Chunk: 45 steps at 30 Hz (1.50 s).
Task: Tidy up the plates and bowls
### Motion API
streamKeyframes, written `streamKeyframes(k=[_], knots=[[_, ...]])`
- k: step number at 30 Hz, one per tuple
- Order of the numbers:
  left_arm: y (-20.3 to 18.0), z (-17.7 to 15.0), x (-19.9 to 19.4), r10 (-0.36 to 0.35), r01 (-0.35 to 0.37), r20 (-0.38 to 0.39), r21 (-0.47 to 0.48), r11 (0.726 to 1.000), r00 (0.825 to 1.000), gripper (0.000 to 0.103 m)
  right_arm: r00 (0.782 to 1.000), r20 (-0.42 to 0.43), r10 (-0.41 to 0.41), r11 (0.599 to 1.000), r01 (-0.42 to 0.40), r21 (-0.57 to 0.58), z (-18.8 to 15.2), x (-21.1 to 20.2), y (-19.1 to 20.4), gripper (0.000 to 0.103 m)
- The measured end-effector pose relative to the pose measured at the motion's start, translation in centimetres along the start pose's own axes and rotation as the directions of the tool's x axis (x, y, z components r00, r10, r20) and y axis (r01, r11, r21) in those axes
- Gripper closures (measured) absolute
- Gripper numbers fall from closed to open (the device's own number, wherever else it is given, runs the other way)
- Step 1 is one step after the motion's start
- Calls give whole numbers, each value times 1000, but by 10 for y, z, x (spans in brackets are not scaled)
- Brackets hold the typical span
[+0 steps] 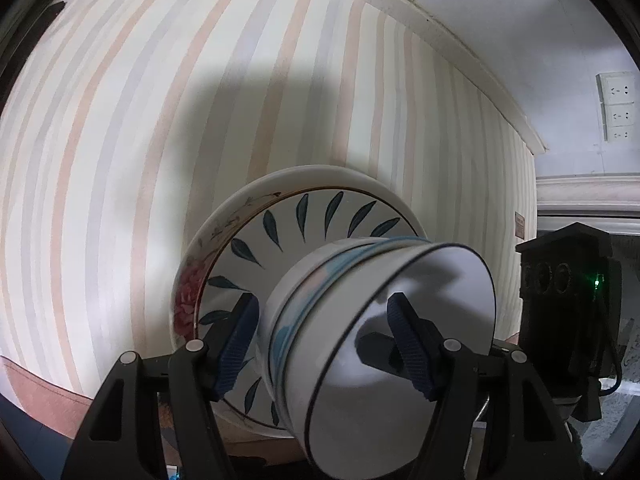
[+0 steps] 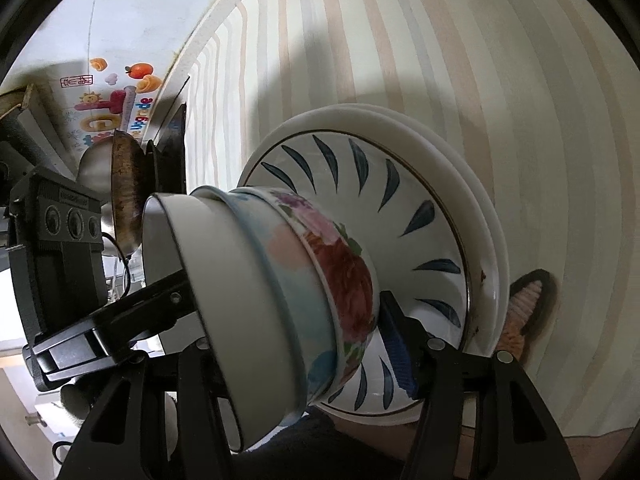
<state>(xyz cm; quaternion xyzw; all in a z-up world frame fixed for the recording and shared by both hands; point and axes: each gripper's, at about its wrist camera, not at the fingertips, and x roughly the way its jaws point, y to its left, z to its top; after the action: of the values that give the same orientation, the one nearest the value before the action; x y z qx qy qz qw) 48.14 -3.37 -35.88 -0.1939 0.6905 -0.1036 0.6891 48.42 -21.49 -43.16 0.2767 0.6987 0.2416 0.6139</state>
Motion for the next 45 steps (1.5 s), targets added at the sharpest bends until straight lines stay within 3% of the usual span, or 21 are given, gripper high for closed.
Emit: streamKeyframes(k=[4, 8, 12, 17, 20, 22, 26, 32, 34, 35, 38, 45], knots=[[-1, -5, -10, 28, -28, 32, 14, 1000, 999, 38, 999, 24, -22, 1000, 22, -8, -4, -7, 3, 42], [-6, -16, -31, 94, -99, 103, 51, 994, 990, 38, 996, 78, -42, 999, 44, -20, -11, -24, 9, 42], [-11, -34, -59, 167, -185, 208, 73, 980, 964, 38, 985, 151, -89, 994, 97, -45, -23, -48, 23, 42], [-17, -58, -89, 211, -249, 304, 90, 964, 929, 38, 946, 266, -184, 972, 215, -94, -55, -81, 55, 37], [-20, -75, -109, 216, -266, 355, 96, 959, 910, 38, 913, 331, -240, 951, 290, -110, -80, -97, 77, 26], [-22, -84, -120, 217, -273, 380, 100, 957, 899, 31, 889, 376, -260, 938, 325, -120, -97, -107, 88, 19], [-30, -110, -144, 244, -321, 453, 101, 942, 858, 11, 823, 472, -315, 903, 413, -117, -133, -129, 113, 11], [-41, -152, -183, 250, -351, 564, 76, 933, 787, 4, 701, 619, -353, 838, 531, -124, -186, -167, 151, 7], [-44, -165, -192, 243, -348, 582, 73, 935, 776, 3, 673, 652, -349, 826, 550, -126, -201, -178, 161, 6], [-47, -177, -200, 244, -354, 603, 69, 933, 759, 3, 656, 672, -343, 819, 559, -128, -212, -184, 167, 5], [-56, -205, -214, 247, -370, 640, 63, 927, 727, 2, 631, 707, -320, 814, 565, -135, -243, -200, 176, 4], [-77, -291, -245, 225, -361, 723, 37, 932, 653, 1, 607, 746, -272, 808, 565, -165, -324, -225, 186, 3]])
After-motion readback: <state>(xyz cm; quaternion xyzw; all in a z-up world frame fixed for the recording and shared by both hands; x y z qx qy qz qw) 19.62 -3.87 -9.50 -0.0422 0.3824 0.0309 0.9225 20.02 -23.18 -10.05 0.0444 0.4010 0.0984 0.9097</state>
